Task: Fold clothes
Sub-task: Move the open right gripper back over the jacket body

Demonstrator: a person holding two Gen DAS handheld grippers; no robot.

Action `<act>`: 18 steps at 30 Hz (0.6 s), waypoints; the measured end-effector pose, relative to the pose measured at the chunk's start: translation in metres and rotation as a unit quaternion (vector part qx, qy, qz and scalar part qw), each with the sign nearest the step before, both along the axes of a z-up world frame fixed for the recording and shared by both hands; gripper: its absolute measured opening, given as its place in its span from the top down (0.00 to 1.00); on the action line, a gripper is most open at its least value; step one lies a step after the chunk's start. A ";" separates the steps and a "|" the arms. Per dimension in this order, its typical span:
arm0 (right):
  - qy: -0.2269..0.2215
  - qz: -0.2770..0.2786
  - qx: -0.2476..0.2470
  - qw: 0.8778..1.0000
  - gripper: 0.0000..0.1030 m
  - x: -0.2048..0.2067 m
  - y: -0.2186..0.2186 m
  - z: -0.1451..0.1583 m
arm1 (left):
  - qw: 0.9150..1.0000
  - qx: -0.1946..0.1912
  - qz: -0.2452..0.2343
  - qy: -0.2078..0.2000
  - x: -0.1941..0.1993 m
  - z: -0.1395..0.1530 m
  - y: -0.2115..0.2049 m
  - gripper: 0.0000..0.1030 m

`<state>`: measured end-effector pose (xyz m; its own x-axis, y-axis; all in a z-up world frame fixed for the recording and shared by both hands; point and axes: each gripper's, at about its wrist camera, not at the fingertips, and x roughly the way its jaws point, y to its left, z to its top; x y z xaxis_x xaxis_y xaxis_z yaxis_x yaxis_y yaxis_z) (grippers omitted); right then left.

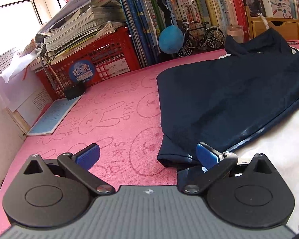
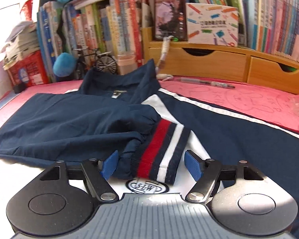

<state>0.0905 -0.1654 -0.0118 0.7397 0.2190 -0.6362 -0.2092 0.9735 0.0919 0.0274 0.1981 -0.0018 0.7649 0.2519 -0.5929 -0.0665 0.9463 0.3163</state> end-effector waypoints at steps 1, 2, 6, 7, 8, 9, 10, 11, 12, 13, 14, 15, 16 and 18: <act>0.000 -0.009 -0.001 1.000 0.31 0.000 -0.003 0.001 | 1.000 -0.001 -0.003 0.000 0.000 0.000 -0.001 0.00; -0.003 -0.009 -0.001 1.000 0.31 -0.003 -0.004 0.002 | 1.000 0.002 -0.003 0.000 -0.001 -0.001 -0.002 0.00; -0.023 0.012 -0.031 0.999 0.31 -0.018 0.002 0.011 | 1.000 0.016 -0.002 -0.006 -0.004 0.003 -0.004 0.00; -0.030 0.016 -0.038 0.999 0.30 -0.021 0.005 0.014 | 1.000 0.018 -0.002 -0.012 -0.006 0.007 -0.003 0.00; -0.035 0.020 -0.039 0.998 0.29 -0.023 0.007 0.018 | 1.000 0.020 -0.002 -0.017 -0.009 0.011 -0.002 0.00; -0.039 0.024 -0.033 0.998 0.29 -0.025 0.008 0.021 | 1.000 0.018 -0.003 -0.024 -0.011 0.017 0.000 0.00; -0.041 0.032 -0.022 0.998 0.29 -0.025 0.011 0.025 | 0.999 0.013 -0.004 -0.030 -0.011 0.022 0.002 0.00; -0.044 0.041 -0.011 0.998 0.28 -0.025 0.014 0.028 | 0.999 0.008 -0.007 -0.036 -0.011 0.027 0.003 0.00; -0.046 0.053 0.003 0.998 0.28 -0.023 0.020 0.030 | 0.999 0.004 -0.014 -0.039 -0.007 0.031 0.002 0.00; -0.046 0.065 0.018 0.997 0.28 -0.019 0.027 0.032 | 0.999 0.002 -0.021 -0.040 -0.003 0.034 0.001 0.00; -0.042 0.078 0.033 0.996 0.28 -0.017 0.036 0.032 | 0.999 0.008 -0.026 -0.035 0.003 0.034 -0.002 0.00; -0.038 0.089 0.047 0.994 0.28 -0.014 0.044 0.032 | 0.999 0.019 -0.032 -0.027 0.010 0.031 -0.006 0.00; -0.031 0.100 0.058 0.993 0.28 -0.012 0.054 0.032 | 0.999 0.032 -0.036 -0.019 0.015 0.027 -0.011 0.00; -0.024 0.124 0.069 0.990 0.28 -0.012 0.075 0.031 | 0.998 0.055 -0.037 0.000 0.019 0.012 -0.017 0.00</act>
<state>0.0790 -0.0904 0.0192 0.6808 0.4795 -0.5537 -0.4471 0.8708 0.2043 0.0464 0.1813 0.0099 0.7842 0.2573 -0.5647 0.0026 0.9086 0.4177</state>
